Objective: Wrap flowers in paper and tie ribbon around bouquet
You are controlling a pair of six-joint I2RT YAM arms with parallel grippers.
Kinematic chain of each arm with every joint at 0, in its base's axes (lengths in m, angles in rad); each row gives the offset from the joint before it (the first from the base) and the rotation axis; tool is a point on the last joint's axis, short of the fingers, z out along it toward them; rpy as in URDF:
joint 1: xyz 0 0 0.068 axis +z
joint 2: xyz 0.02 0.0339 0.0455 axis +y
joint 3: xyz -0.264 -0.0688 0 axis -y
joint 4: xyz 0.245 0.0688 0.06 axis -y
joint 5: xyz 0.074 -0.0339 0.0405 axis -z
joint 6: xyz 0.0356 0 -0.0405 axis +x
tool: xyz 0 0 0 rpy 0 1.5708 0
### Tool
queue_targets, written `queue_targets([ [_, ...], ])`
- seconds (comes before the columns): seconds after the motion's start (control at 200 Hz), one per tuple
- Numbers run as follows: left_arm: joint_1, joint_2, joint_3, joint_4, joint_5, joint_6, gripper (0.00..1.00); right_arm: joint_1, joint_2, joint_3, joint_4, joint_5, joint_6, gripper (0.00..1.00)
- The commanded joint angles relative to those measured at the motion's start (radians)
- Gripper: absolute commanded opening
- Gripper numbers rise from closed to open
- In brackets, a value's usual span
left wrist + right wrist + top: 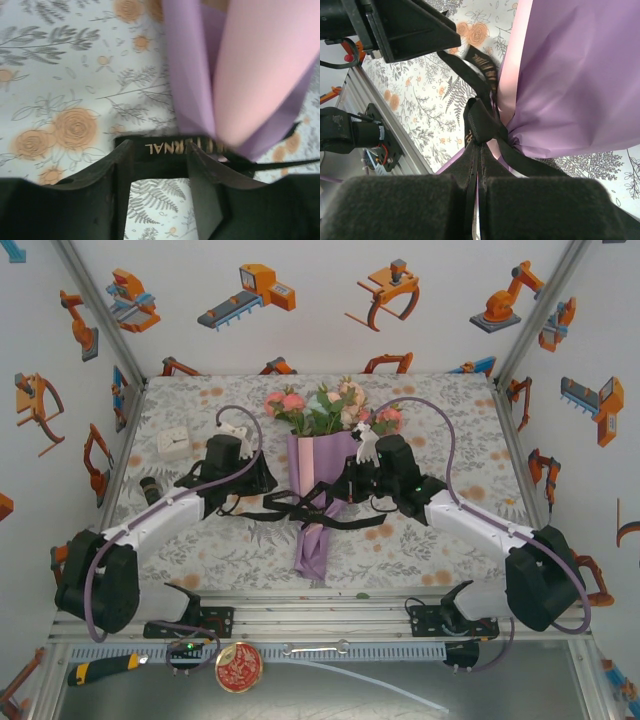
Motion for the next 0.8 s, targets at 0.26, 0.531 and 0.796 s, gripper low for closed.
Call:
queue_targets([
  [0.26,0.007,-0.139,-0.237,0.003,-0.188,-0.329,0.53,-0.004,-0.009,0.031,0.028,-0.011,-0.019,0.00],
  [0.531,-0.005,-0.180,-0.360,0.290,-0.087,-0.125,0.47,-0.004,0.008,0.036,0.047,-0.028,-0.003,0.00],
  [0.796,-0.022,-0.016,-0.233,0.300,-0.066,0.146,0.51,-0.004,-0.009,0.026,0.047,-0.024,0.008,0.00],
])
